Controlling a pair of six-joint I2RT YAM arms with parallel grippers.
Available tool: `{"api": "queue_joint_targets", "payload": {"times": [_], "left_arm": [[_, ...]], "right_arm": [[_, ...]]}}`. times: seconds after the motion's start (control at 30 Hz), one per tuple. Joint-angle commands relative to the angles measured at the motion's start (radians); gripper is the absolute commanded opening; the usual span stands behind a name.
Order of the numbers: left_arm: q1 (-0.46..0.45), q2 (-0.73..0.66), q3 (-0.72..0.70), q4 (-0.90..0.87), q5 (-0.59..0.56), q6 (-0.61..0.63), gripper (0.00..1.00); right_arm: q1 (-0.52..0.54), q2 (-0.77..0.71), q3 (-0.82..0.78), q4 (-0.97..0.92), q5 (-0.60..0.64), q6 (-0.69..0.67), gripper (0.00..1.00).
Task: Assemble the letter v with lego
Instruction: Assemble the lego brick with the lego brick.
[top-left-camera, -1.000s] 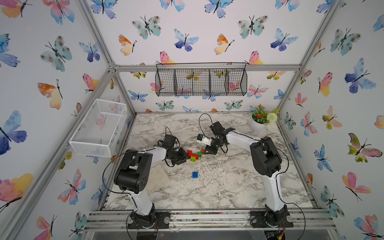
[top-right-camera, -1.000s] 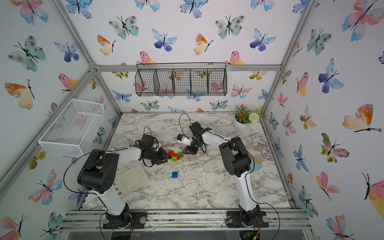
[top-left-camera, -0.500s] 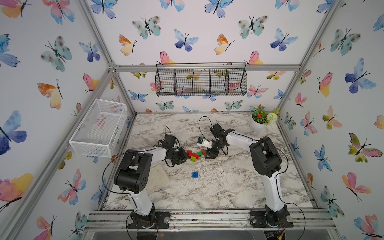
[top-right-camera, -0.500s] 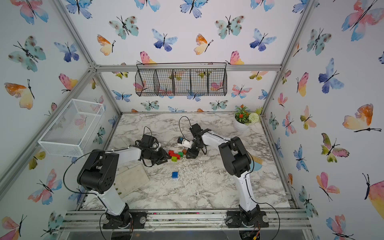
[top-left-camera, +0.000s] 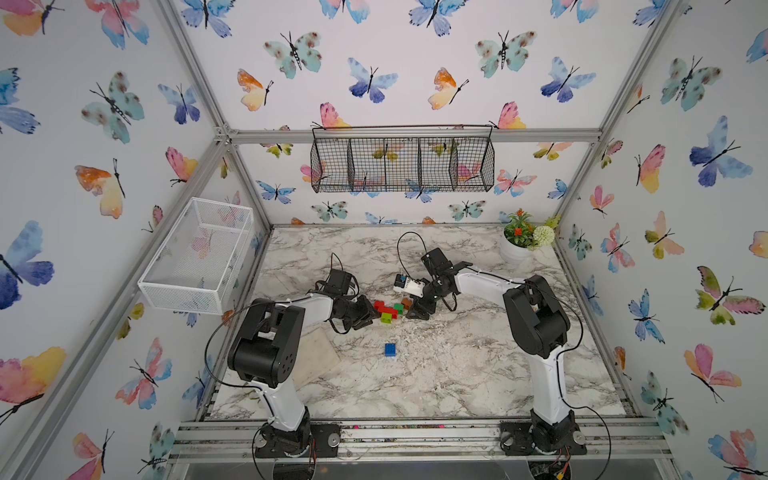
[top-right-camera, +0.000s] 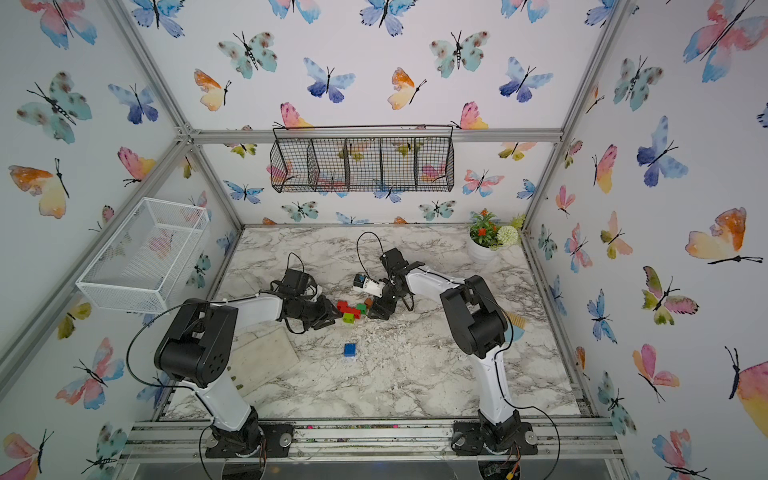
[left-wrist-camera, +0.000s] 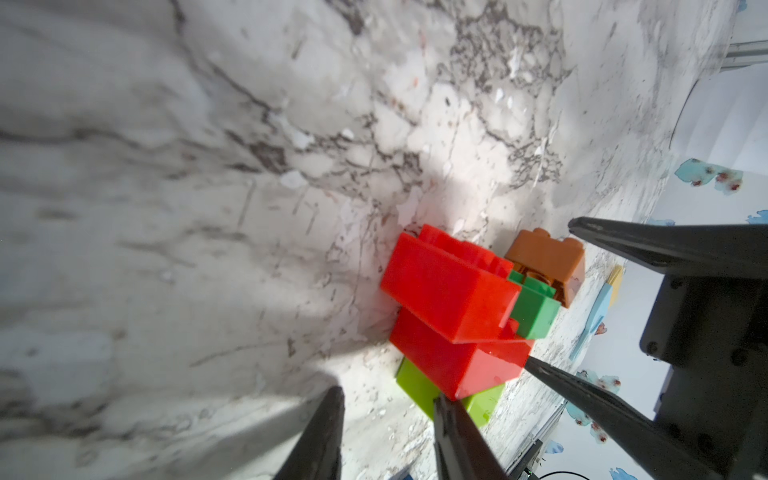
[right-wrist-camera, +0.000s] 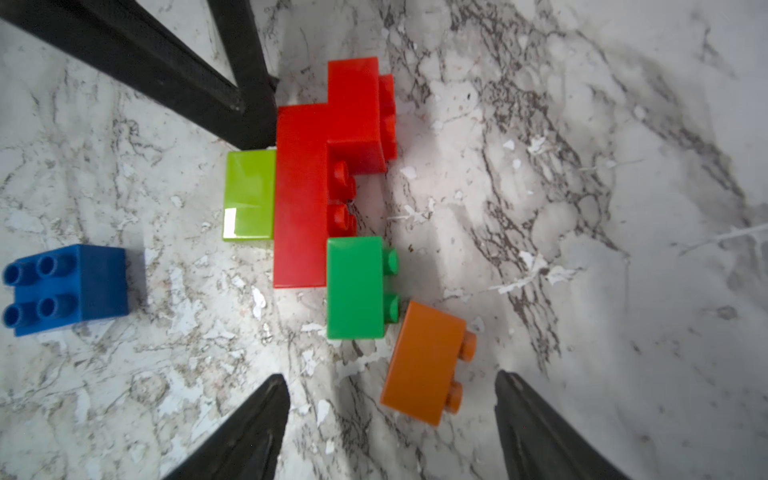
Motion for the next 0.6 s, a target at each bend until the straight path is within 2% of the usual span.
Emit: {"api": "queue_joint_targets", "payload": {"times": [0.0,0.1,0.57], "left_arm": [[0.007,0.031,0.000,-0.059,-0.031,0.022,0.40],[0.008,0.037,0.004,-0.059,-0.031,0.023,0.40],[0.008,0.070,0.029,-0.062,-0.029,0.029,0.40]], "right_arm": [[0.014,-0.015,-0.003,0.037,-0.024,-0.006,0.82],[0.022,0.001,0.007,0.038,-0.015,-0.006,0.81],[0.031,0.040,0.024,0.029,0.004,-0.012,0.65]]}}
